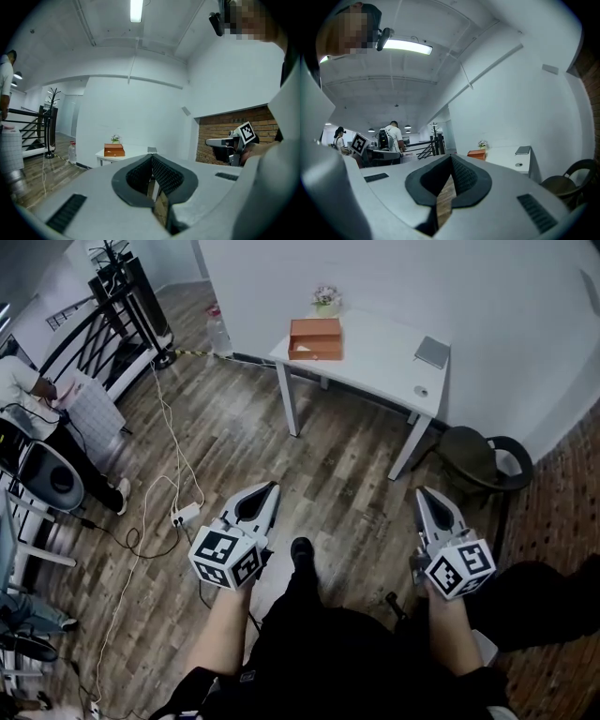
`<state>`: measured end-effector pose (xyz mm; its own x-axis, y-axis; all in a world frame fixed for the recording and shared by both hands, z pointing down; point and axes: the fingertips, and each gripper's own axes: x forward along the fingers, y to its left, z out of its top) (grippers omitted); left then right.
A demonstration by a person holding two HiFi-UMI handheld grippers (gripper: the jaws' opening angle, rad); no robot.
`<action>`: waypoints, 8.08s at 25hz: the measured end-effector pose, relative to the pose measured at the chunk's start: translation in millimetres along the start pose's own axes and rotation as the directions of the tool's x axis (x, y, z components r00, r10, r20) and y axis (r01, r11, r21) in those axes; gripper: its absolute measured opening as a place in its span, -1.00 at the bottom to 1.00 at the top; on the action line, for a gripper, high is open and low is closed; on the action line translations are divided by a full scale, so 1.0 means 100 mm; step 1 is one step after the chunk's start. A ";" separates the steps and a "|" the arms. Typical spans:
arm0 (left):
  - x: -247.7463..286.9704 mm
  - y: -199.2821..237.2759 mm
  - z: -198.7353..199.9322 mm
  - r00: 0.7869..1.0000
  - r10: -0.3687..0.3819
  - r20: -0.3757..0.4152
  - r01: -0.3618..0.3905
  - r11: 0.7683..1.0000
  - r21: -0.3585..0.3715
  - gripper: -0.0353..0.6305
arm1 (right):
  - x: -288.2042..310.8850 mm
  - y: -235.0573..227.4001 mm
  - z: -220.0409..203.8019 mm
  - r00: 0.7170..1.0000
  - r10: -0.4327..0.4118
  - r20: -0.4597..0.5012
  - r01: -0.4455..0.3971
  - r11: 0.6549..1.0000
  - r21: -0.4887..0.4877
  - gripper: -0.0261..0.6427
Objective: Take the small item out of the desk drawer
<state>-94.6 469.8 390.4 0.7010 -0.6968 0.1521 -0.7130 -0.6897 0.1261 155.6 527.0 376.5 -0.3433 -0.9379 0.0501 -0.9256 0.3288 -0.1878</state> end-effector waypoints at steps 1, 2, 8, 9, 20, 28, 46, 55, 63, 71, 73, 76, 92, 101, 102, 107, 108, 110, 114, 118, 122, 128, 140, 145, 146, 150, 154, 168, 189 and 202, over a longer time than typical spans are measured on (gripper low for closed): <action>0.13 0.11 0.01 1.000 -0.004 -0.001 0.004 1.000 -0.003 -0.86 | 0.13 -0.07 -0.01 1.000 -0.010 -0.006 0.010 1.000 0.004 -0.94; 0.26 0.22 0.02 1.000 -0.010 -0.003 0.010 1.000 -0.006 -0.86 | 0.26 -0.14 -0.02 1.000 -0.017 -0.010 0.017 1.000 0.010 -0.94; 0.99 1.02 0.27 0.999 -0.044 -0.006 0.044 0.999 -0.014 -0.86 | 1.26 -0.40 0.07 0.999 -0.041 -0.033 0.043 0.998 0.035 -0.94; 1.11 1.17 0.31 0.999 -0.049 -0.008 0.049 0.999 -0.016 -0.86 | 1.45 -0.43 0.08 0.998 -0.045 -0.040 0.047 0.998 0.037 -0.94; 1.96 2.67 0.68 0.998 -0.060 -0.011 0.060 0.998 0.001 -0.86 | 3.26 -0.34 0.24 0.998 0.012 -0.054 -0.009 0.999 0.049 -0.94; 2.12 3.09 0.72 0.999 -0.035 0.008 0.035 0.998 -0.043 -0.86 | 3.85 -0.34 0.23 0.992 0.075 -0.100 -0.070 0.996 0.051 -0.94; 3.93 3.92 0.90 0.998 0.055 -0.037 -0.059 0.990 -0.132 -0.86 | 5.82 -1.79 0.27 0.971 0.217 -0.103 -0.199 0.967 0.159 -0.94; 5.33 4.31 1.13 0.995 0.073 -0.070 -0.084 0.983 -0.166 -0.86 | 6.89 -2.69 0.36 0.937 0.301 -0.179 -0.278 0.950 0.143 -0.94; 5.61 4.83 1.09 0.991 0.114 -0.075 -0.126 0.975 -0.181 -0.86 | 7.55 -2.72 0.18 0.904 0.358 -0.235 -0.325 0.931 0.168 -0.94; 5.74 5.57 1.02 0.981 0.116 -0.157 -0.121 0.992 -0.023 -0.86 | 8.19 -2.53 -0.23 0.875 0.302 -0.379 -0.282 0.953 0.107 -0.94; 5.84 5.67 1.03 0.985 0.094 -0.148 -0.100 0.994 -0.036 -0.86 | 8.26 -2.49 -0.31 0.864 0.291 -0.411 -0.280 0.956 0.087 -0.94; 5.96 5.73 0.91 0.985 0.068 -0.156 -0.083 0.992 -0.090 -0.86 | 8.32 -2.52 -0.46 0.851 0.275 -0.446 -0.267 0.960 0.084 -0.94; 6.39 5.90 0.18 0.961 0.049 -0.272 -0.114 0.967 -0.227 -0.86 | 8.74 -2.57 -1.35 0.643 0.368 -0.671 -0.403 0.908 0.112 -0.55; 6.40 5.94 -0.29 0.955 0.034 -0.296 -0.122 0.951 -0.284 -0.86 | 8.71 -2.45 -2.03 0.493 0.345 -0.798 -0.446 0.888 0.109 -0.25; 6.37 5.93 -0.30 0.955 0.035 -0.296 -0.124 0.949 -0.289 -0.86 | 8.70 -2.44 -2.07 0.482 0.330 -0.812 -0.454 0.886 0.090 -0.24; 6.20 5.97 -0.31 0.954 0.052 -0.296 -0.142 0.946 -0.292 -0.86 | 8.66 -2.40 -2.29 0.402 0.274 -0.874 -0.477 0.877 0.056 -0.24; 6.17 5.99 -0.31 0.954 0.060 -0.293 -0.149 0.944 -0.294 -0.86 | 8.65 -2.39 -2.33 0.386 0.269 -0.882 -0.477 0.877 0.059 -0.23; 6.11 6.01 -0.32 0.955 0.070 -0.287 -0.159 0.941 -0.299 -0.86 | 8.62 -2.35 -2.43 0.352 0.257 -0.900 -0.478 0.876 0.062 -0.23; 6.01 5.99 -0.34 0.957 0.064 -0.282 -0.155 0.937 -0.314 -0.86 | 8.59 -2.33 -2.54 0.320 0.218 -0.922 -0.506 0.862 0.028 -0.38; 5.94 5.93 -0.35 0.958 0.050 -0.281 -0.143 0.935 -0.323 -0.86 | 8.54 -2.41 -2.48 0.339 0.161 -0.927 -0.533 0.845 -0.049 -0.48; 5.96 5.88 -0.32 0.963 0.039 -0.266 -0.128 0.937 -0.325 -0.86 | 8.51 -2.61 -2.47 0.345 0.086 -0.935 -0.544 0.830 -0.125 -0.47; 5.92 5.78 -0.25 0.969 0.020 -0.246 -0.100 0.942 -0.319 -0.86 | 8.47 -2.65 -2.59 0.309 0.069 -0.949 -0.524 0.845 -0.109 -0.30; 5.62 5.75 0.04 0.973 0.000 -0.231 -0.061 0.964 -0.257 -0.86 | 8.54 -2.59 -2.30 0.440 0.059 -0.896 -0.422 0.894 -0.148 -0.43; 5.70 5.65 0.36 0.981 -0.019 -0.191 -0.022 0.978 -0.208 -0.86 | 8.57 -2.62 -1.96 0.518 0.113 -0.848 -0.373 0.922 -0.105 -0.43; 5.76 5.64 0.42 0.983 -0.023 -0.181 -0.013 0.981 -0.193 -0.86 | 8.59 -2.65 -1.88 0.533 0.113 -0.838 -0.368 0.924 -0.109 -0.43; 6.00 5.54 0.64 0.987 -0.026 -0.158 0.003 0.989 -0.145 -0.86 | 8.65 -2.75 -1.57 0.598 0.173 -0.782 -0.358 0.931 -0.067 -0.43; 6.19 5.41 0.77 0.989 -0.013 -0.149 -0.006 0.992 -0.123 -0.86 | 8.65 -2.87 -1.25 0.655 0.239 -0.717 -0.336 0.942 0.007 -0.43; 6.53 4.97 1.17 0.982 0.082 -0.170 -0.098 0.991 -0.090 -0.86 | 8.29 -3.32 -0.15 0.783 0.399 -0.477 -0.397 0.911 0.111 -0.43; 6.62 4.53 1.66 0.991 0.085 -0.103 -0.085 0.996 0.007 -0.86 | 7.48 -3.65 1.57 0.909 0.417 0.018 -0.418 0.908 0.018 -0.44; 6.48 4.62 1.73 0.990 0.120 -0.080 -0.120 0.993 0.005 -0.86 | 7.24 -3.82 1.63 0.934 0.347 0.088 -0.347 0.938 -0.019 -0.44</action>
<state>32.8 -334.6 378.1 0.6064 -0.7569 0.2438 -0.7921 -0.6019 0.1016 286.6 -295.2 324.6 -0.6279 -0.7713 -0.1047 -0.7518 0.6358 -0.1748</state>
